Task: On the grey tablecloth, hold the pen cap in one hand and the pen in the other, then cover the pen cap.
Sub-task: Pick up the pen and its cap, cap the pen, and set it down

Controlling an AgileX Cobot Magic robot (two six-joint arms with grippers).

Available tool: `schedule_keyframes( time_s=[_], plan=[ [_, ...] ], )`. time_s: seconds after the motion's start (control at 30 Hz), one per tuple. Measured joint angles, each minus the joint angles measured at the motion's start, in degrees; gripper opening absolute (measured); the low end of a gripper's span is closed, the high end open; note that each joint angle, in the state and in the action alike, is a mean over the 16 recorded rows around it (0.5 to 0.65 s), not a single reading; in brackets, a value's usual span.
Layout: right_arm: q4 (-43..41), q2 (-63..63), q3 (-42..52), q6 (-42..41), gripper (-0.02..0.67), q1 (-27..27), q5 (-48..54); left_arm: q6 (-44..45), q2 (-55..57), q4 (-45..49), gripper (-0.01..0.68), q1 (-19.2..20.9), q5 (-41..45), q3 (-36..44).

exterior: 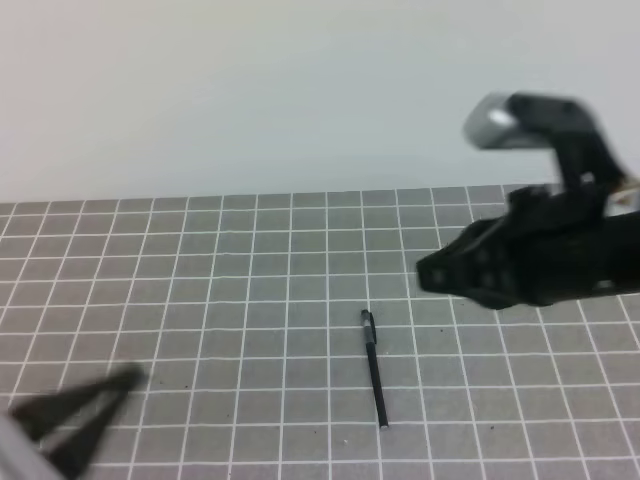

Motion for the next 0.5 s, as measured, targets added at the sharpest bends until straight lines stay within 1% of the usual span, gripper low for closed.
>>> schedule_keyframes(
  time_s=[0.1,0.27,0.4,0.5],
  plan=[
    [-2.3,-3.6,0.0,-0.2,-0.003,0.0,2.6,-1.6,-4.1,-0.3,-0.001,5.6,-1.0,0.0],
    [-5.0,-7.8,0.0,-0.8,-0.003,0.0,7.7,-6.7,-11.3,-1.4,-0.002,16.7,-1.8,0.0],
    [-6.0,-9.2,0.0,-1.5,-0.003,0.0,11.7,-13.5,-16.5,-2.3,-0.002,25.7,-1.3,0.0],
    [-7.8,-9.8,0.0,-2.0,-0.003,0.0,13.8,-19.7,-19.4,-3.0,-0.002,31.5,-0.3,0.0]
  ],
)
